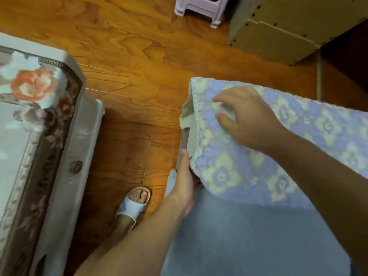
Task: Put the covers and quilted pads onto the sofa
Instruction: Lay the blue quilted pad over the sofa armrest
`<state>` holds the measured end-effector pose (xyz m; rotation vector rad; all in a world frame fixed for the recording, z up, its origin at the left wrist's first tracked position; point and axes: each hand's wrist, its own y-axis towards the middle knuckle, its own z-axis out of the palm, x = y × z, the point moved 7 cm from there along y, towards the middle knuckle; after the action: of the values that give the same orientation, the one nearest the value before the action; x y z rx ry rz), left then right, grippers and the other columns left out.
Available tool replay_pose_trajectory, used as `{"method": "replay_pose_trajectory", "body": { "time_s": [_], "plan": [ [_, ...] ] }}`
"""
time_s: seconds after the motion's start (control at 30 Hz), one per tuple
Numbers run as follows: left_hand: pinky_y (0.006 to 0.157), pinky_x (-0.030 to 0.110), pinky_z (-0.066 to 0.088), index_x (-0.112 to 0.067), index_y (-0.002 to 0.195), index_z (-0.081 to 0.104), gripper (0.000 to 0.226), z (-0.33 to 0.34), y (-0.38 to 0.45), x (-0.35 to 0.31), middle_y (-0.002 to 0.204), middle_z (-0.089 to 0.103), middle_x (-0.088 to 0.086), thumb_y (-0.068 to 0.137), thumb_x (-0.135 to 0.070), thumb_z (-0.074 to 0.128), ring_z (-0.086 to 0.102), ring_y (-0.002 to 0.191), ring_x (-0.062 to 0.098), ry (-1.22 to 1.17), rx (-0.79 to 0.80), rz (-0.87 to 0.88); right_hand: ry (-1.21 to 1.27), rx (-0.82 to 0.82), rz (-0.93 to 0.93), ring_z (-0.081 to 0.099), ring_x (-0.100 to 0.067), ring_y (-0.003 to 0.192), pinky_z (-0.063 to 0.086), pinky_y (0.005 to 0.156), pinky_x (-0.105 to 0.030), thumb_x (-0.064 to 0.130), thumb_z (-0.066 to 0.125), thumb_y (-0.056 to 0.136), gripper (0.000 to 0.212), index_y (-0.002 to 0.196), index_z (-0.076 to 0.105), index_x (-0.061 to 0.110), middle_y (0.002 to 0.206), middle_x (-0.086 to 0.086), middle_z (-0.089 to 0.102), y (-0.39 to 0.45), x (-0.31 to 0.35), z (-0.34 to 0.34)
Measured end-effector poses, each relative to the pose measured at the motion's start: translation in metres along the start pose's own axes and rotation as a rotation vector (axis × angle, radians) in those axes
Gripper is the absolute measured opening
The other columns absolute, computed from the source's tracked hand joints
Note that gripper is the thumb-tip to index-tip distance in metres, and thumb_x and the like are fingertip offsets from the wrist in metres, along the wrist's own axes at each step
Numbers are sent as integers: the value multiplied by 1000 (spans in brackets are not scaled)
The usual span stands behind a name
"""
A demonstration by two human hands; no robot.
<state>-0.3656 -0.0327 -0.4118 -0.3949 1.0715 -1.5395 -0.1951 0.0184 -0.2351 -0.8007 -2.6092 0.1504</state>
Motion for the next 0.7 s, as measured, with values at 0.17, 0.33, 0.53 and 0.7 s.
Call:
{"method": "replay_pose_trajectory", "body": {
  "time_s": [0.17,0.33,0.53,0.7],
  "plan": [
    [110,47,44,-30,141,52,75,1,4,30,136,64,-2,81,-72,66,62,124,19,-65,49,-65,-437,438,-17,53,-35,122,44,98,-43,46,44,99,42,131,61,24,132,-9,62,105,-30,57],
    [79,18,55,-24,115,71,43,11,3,14,105,77,-10,105,-50,38,71,103,8,-7,-25,-53,-785,740,-113,60,-30,113,42,86,-41,55,31,99,50,117,67,24,123,-4,66,118,-34,94],
    [86,18,51,-39,104,65,31,20,17,-9,85,72,-23,108,-44,34,67,90,-1,13,20,-140,-899,876,73,61,-26,105,48,83,-38,37,32,91,46,126,62,29,126,1,65,134,-49,112],
    [83,22,54,-38,86,58,25,26,-1,-35,84,73,-14,107,-36,45,70,87,7,-24,14,-162,-964,928,161,58,-26,110,37,80,-38,46,32,94,49,132,57,30,128,1,62,141,-56,110]
  ]
}}
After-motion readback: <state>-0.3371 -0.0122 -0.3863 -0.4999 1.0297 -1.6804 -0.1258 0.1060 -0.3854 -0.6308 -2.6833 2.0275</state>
